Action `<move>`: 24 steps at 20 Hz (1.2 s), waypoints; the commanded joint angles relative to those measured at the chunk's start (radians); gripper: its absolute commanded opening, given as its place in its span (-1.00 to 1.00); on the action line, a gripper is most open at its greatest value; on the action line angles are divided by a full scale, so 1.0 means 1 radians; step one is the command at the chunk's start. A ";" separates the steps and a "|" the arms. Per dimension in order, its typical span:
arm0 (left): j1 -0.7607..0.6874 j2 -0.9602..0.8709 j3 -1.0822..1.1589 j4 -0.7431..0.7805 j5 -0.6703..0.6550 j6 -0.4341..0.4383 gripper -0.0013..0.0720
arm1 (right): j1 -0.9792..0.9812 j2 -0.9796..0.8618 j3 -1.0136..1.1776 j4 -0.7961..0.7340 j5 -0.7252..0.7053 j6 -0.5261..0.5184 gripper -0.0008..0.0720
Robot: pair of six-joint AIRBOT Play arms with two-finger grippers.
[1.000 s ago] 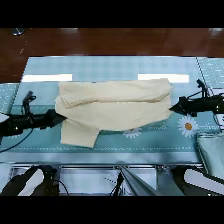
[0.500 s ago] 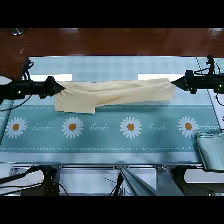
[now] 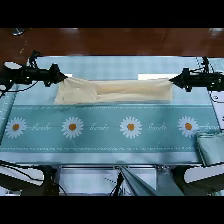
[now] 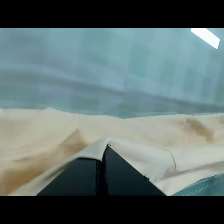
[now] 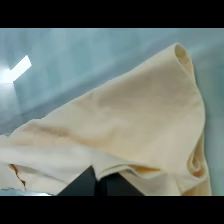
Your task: Fold the shirts.
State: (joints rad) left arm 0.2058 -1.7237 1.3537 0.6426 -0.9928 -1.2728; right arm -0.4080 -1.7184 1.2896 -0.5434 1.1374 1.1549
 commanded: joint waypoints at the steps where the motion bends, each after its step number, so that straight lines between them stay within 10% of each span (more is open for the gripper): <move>1: -0.001 -0.055 0.040 0.000 -0.012 -0.004 -0.89 | 0.001 -0.032 0.006 0.003 -0.012 0.000 -0.92; 4: 0.000 -0.071 0.039 0.001 -0.068 0.004 -0.85 | 0.001 -0.032 0.006 0.003 -0.025 0.003 -0.90; 5: 0.000 -0.072 0.040 0.001 -0.089 0.004 -0.14 | 0.001 -0.032 0.006 0.003 -0.027 0.003 -0.28; 6: 0.001 -0.071 0.043 0.002 -0.122 0.003 0.94 | 0.000 -0.031 0.006 0.005 -0.026 0.002 0.77; 11: 0.131 0.008 0.141 0.277 -0.395 -0.129 0.95 | -0.122 -0.025 0.130 -0.037 0.186 0.050 0.75; 14: 0.235 0.189 0.045 0.455 -0.344 -0.135 0.95 | -0.224 0.005 0.133 -0.192 0.216 0.081 0.75; 18: 0.260 0.538 -0.382 0.271 0.006 0.000 0.95 | -0.212 0.000 0.064 -0.256 0.106 0.116 0.75; 20: 0.206 0.665 -0.557 0.145 0.045 0.133 0.95 | -0.169 -0.035 0.063 -0.228 0.076 0.115 0.75; 24: 0.098 0.734 -0.668 0.089 0.059 0.135 0.95 | -0.084 -0.134 0.068 -0.117 0.067 0.093 0.75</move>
State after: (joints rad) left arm 0.3618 -1.0645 0.7914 0.8055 -0.9840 -1.1862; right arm -0.5419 -1.7958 1.3582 -0.7216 1.2232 1.2579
